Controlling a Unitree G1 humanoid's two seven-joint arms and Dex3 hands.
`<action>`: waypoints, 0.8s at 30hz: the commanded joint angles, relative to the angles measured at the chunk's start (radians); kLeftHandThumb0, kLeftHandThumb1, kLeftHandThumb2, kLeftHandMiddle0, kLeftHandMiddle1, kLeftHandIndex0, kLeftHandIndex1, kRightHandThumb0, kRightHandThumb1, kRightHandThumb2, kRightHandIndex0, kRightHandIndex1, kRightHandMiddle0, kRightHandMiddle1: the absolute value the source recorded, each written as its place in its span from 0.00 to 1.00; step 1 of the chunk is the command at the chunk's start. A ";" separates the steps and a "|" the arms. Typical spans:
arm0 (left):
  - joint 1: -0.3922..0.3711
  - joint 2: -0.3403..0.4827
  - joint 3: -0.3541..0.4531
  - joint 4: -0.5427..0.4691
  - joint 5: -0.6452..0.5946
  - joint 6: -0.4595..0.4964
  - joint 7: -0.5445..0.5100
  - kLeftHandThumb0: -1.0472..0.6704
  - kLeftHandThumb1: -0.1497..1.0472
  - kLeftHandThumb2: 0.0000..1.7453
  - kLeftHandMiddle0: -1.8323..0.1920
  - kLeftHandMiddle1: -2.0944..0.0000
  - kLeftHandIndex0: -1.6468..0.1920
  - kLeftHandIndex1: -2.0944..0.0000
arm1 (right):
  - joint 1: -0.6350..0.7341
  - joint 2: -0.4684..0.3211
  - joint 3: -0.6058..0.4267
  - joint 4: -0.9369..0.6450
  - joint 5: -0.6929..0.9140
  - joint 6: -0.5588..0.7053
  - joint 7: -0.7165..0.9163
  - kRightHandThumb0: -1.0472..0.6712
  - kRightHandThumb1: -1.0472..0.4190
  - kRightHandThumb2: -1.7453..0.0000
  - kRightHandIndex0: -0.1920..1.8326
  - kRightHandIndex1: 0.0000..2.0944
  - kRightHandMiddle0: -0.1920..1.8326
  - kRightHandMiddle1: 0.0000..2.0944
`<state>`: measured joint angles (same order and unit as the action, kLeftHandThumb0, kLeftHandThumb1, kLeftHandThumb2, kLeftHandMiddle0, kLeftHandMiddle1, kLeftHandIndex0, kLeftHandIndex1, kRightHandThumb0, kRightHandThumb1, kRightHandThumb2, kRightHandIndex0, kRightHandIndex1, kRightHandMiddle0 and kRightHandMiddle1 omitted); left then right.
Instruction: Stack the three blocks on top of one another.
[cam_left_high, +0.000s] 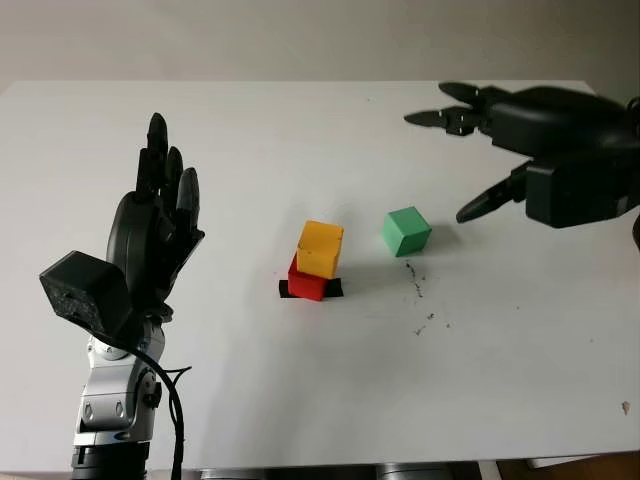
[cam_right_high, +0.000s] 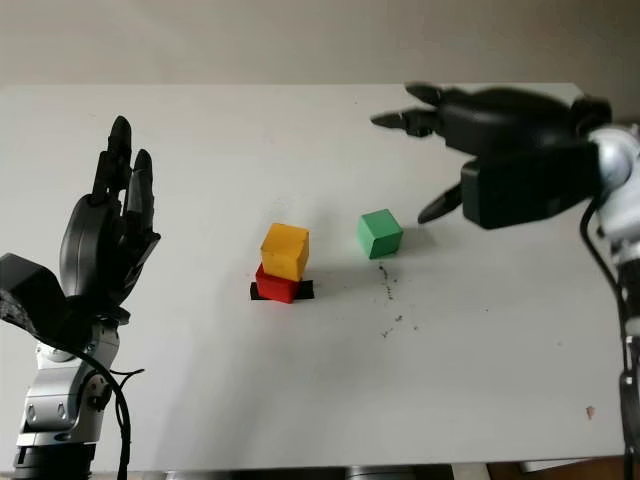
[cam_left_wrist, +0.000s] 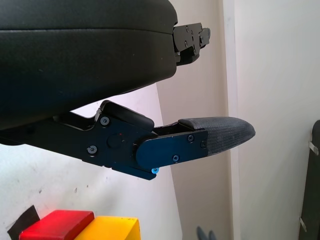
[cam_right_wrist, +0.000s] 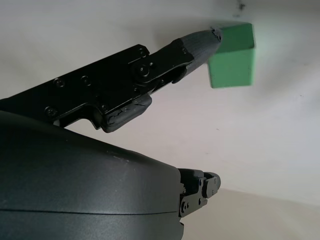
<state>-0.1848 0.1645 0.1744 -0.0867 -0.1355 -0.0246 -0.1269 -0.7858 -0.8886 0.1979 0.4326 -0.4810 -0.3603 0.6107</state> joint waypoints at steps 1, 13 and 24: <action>-0.012 0.010 0.004 0.008 -0.005 -0.019 -0.007 0.16 1.00 0.35 0.98 0.97 0.98 0.97 | 0.007 0.004 0.007 -0.008 -0.024 0.020 -0.020 0.23 0.13 0.98 0.05 0.03 0.17 0.05; -0.007 0.012 0.007 0.007 -0.002 -0.017 0.001 0.16 1.00 0.34 0.97 0.97 0.97 0.97 | 0.026 0.053 0.068 0.111 -0.107 -0.033 -0.153 0.29 0.16 0.97 0.05 0.03 0.21 0.04; -0.001 0.012 0.010 0.011 -0.018 -0.026 -0.012 0.17 1.00 0.34 0.98 0.98 0.97 0.98 | 0.028 0.071 0.089 0.164 -0.131 -0.070 -0.225 0.29 0.16 0.97 0.06 0.03 0.23 0.04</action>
<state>-0.1848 0.1666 0.1777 -0.0814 -0.1506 -0.0390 -0.1338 -0.7524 -0.8233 0.2787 0.5892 -0.6073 -0.4211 0.3959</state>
